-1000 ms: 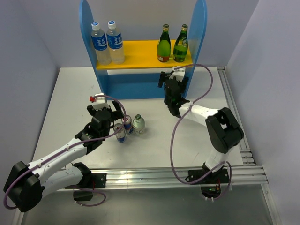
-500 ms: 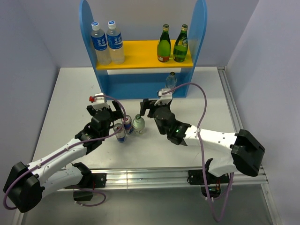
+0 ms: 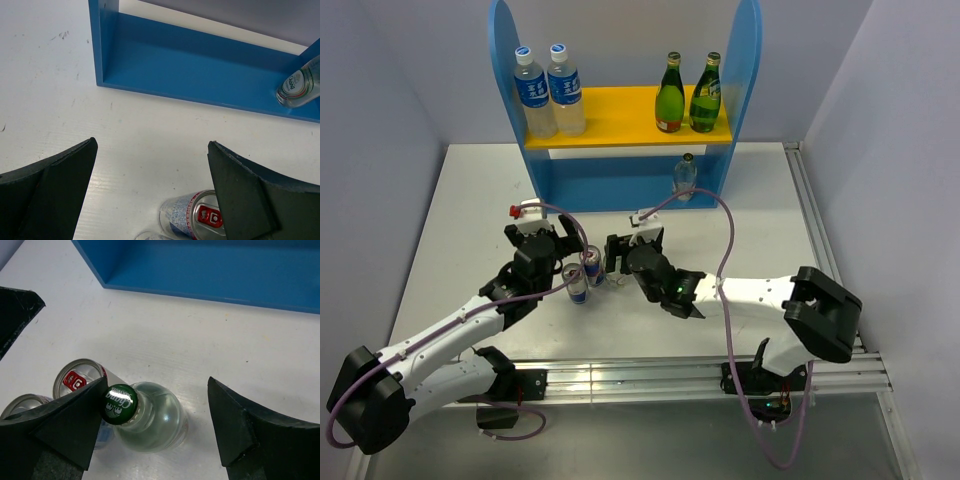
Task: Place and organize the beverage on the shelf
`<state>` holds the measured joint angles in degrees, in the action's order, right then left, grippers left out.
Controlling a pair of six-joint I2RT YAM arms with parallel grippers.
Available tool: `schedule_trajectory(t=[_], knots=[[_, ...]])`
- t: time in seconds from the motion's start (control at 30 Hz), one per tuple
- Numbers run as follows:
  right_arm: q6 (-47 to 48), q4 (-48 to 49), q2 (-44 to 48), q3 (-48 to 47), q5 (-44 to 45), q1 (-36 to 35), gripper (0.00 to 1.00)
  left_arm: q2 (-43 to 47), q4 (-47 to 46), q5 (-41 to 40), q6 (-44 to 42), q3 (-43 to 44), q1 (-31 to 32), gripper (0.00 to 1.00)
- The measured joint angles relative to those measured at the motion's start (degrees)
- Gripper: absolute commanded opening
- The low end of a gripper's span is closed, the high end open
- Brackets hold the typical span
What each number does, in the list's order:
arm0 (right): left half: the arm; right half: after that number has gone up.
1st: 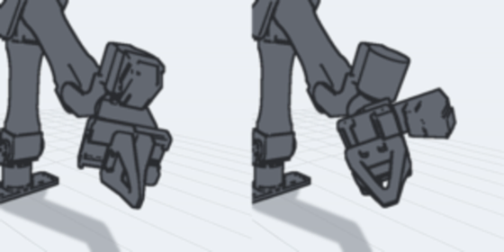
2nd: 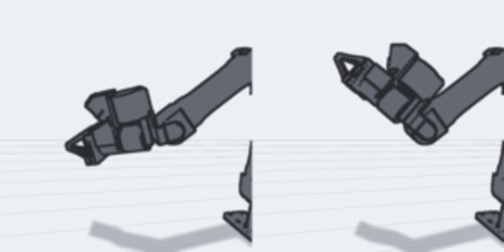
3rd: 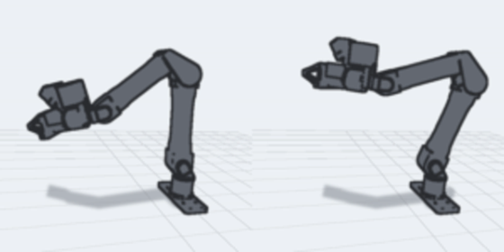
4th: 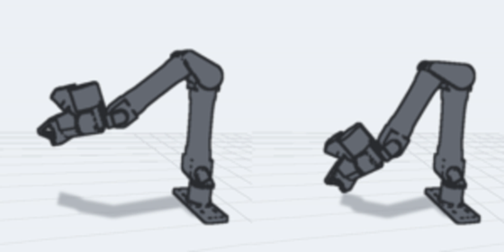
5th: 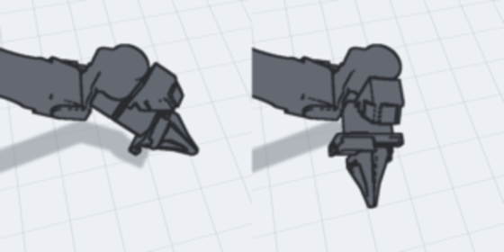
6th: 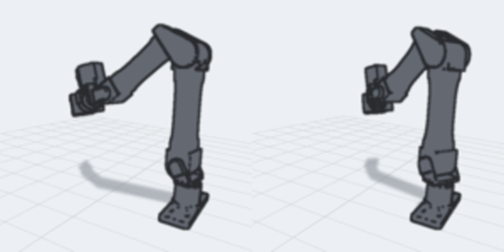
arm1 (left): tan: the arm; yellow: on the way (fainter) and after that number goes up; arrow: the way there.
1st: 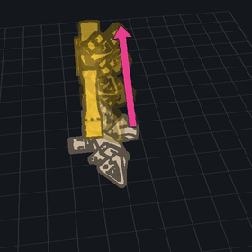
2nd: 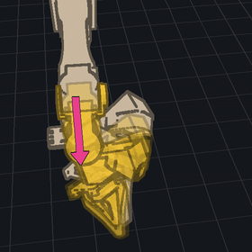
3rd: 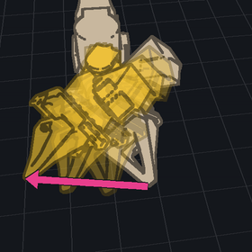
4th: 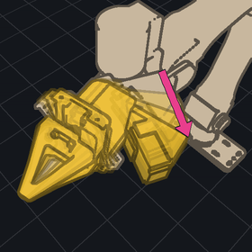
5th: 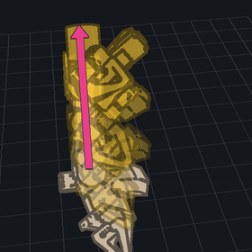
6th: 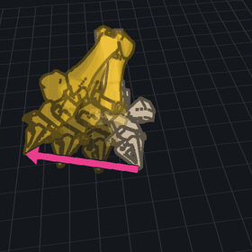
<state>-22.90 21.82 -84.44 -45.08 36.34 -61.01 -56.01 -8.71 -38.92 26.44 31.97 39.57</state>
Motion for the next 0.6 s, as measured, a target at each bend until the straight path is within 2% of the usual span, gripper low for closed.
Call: schedule_trajectory(t=[0.07, 0.17, 0.2, 0.23, 0.3, 0.37, 0.53, 0.6], knots=[[-0.24, 0.07, -0.48, -0.04, -0.07, -0.11, 0.82, 0.0, 0.0, 0.0, 0.0, 0.0, 0.0, 0.99], [-0.26, 0.37, -1.42, -0.74, -0.09, -0.24, 0.64, 0.0, 0.0, 0.0, 0.0, 0.0, 0.0, 0.99], [-0.35, 0.63, -2.01, -1.07, -0.22, -0.28, 0.51, 0.02, 0.0, 0.0, 0.0, 0.0, 0.0, 0.99], [-0.22, 0.83, -2.56, -1.38, -0.28, -0.33, 0.47, 0.02, 0.02, 0.0, 0.0, 0.0, 0.0, 0.99], [-0.11, 1.27, -3.96, -2.27, -0.17, -0.39, 0.42, 0.02, 0.02, 0.0, -0.02, 0.0, 0.0, 0.99], [0.44, 1.33, -4.66, -3.04, 0.74, -0.37, 0.41, 0.04, 0.02, 0.0, 0.0, 0.0, 0.0, 0.99], [0.72, 1.36, -5.33, -3.76, 1.66, -0.24, 0.01, 0.04, 0.02, 0.0, 0.0, 0.0, 0.0, 0.99], [0.94, 1.38, -5.77, -4.2, 2.43, -0.22, 0.0, 0.17, 0.07, -0.02, 0.0, 0.0, 0.0, 0.99]])
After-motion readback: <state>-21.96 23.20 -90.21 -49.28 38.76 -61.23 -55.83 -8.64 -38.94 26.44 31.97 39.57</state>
